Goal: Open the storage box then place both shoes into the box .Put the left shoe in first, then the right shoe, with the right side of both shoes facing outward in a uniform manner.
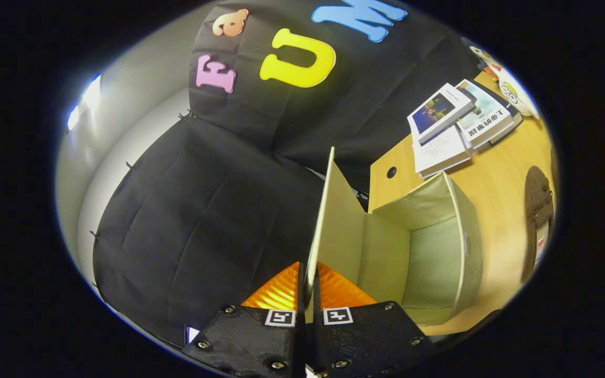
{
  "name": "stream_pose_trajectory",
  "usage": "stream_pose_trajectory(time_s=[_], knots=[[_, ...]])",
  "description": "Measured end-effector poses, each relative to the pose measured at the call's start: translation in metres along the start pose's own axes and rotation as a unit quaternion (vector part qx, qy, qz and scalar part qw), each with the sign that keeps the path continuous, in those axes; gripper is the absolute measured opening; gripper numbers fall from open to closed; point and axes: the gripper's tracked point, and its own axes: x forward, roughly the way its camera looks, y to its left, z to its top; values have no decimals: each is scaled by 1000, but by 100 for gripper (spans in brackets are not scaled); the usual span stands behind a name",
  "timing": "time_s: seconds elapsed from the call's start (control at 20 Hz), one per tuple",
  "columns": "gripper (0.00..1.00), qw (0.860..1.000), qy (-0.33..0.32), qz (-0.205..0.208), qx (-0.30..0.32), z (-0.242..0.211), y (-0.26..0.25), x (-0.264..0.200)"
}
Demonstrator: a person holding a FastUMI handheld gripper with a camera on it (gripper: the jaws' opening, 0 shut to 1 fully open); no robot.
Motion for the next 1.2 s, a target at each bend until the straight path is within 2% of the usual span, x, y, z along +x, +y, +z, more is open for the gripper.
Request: stream_pose_trajectory(time_s=[0.25, 0.65, 1.0, 1.05, 1.1, 1.15, 1.2], knots=[[5, 1000, 6, 3, -5, -14, 23, 26], [5, 999, 14, -32, -33, -36, 45, 72], [8, 999, 26, -29, -36, -54, 58, 112], [15, 998, 26, -33, -39, -52, 58, 113], [17, 998, 26, -25, -43, -53, 61, 118], [25, 998, 30, -15, -45, -54, 64, 118], [39, 998, 32, -9, -48, -55, 66, 117]])
